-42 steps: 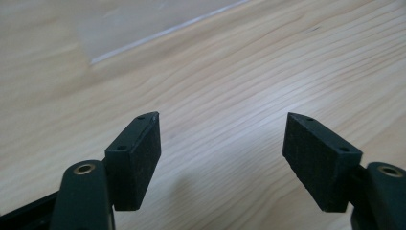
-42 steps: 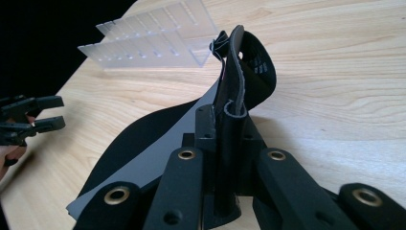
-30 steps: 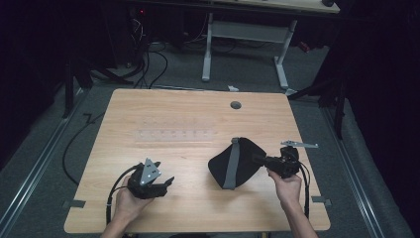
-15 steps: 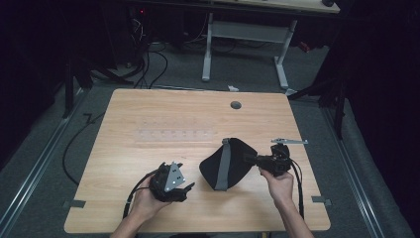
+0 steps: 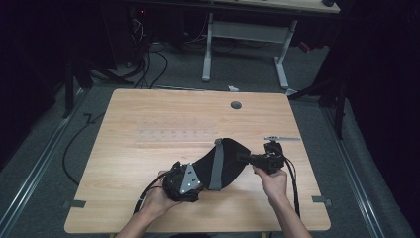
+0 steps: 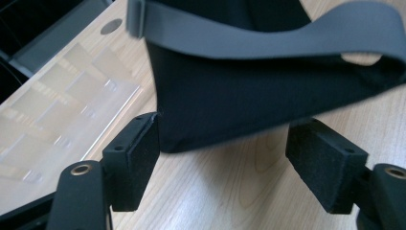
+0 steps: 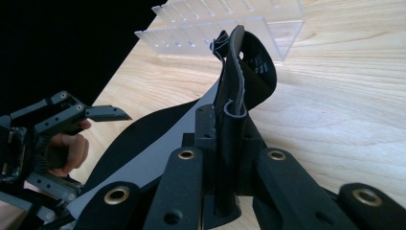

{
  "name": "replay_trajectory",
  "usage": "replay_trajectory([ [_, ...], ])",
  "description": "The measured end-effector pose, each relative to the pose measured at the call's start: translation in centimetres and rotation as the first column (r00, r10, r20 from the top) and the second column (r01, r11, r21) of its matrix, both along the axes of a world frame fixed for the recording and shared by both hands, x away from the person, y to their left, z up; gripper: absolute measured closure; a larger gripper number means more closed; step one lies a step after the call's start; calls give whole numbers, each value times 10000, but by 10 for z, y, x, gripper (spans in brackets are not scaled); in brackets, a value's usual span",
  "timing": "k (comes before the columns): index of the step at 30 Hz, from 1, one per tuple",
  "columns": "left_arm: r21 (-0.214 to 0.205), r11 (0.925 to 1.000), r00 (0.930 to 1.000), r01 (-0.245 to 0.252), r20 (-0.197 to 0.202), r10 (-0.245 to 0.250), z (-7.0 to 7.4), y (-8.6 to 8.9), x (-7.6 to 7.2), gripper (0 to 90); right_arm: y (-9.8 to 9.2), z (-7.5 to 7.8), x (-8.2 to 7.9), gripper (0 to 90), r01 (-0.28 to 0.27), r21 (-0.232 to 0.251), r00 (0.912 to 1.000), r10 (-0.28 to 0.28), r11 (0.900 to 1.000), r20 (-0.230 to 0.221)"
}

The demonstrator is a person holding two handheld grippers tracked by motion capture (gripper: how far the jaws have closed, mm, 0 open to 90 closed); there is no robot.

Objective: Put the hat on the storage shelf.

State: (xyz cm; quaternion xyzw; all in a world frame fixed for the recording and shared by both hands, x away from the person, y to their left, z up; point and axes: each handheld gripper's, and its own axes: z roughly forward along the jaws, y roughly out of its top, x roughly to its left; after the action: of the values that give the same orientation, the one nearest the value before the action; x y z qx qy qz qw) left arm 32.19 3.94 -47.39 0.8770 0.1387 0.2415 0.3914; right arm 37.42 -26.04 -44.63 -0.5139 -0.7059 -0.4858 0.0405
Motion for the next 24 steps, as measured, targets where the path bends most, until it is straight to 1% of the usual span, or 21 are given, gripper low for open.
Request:
replay_trajectory([
  [4,6,9999,9996,172,236,-172,4,-4,-3,298,6,0,2,845,-157,189,9998,159,9997,-90],
  [7,44,9995,9989,298,363,-299,6,-5,-4,333,12,-1,3,845,-264,207,9994,268,9994,-201],
  [9,108,9995,9990,311,327,-315,5,-5,-4,386,13,-1,5,844,-368,404,9990,378,9985,-238],
  [10,133,9992,9988,374,305,-378,5,-5,-4,422,15,-1,5,844,-393,423,9989,404,9983,-245],
  [12,157,9984,9979,537,356,-543,5,-4,-6,523,17,-1,6,843,-444,356,9987,453,9984,-247],
  [14,229,9976,9967,654,475,-664,6,-5,-8,589,18,-1,7,841,-478,360,9982,490,9982,-351],
  [18,347,9959,9948,840,551,-858,7,-2,-9,714,18,-4,8,832,-562,365,9974,577,9978,-424],
  [21,513,9928,9897,1085,887,-1128,7,-1,-12,784,17,-6,10,818,-569,544,9966,600,9969,-565],
  [23,506,9896,9841,1350,1098,-1399,8,-1,-15,842,18,-7,10,816,-566,540,9971,593,9969,-484],
  [24,522,9887,9832,1408,1100,-1458,8,-1,-16,850,18,-7,10,824,-577,695,9971,610,9959,-459],
])
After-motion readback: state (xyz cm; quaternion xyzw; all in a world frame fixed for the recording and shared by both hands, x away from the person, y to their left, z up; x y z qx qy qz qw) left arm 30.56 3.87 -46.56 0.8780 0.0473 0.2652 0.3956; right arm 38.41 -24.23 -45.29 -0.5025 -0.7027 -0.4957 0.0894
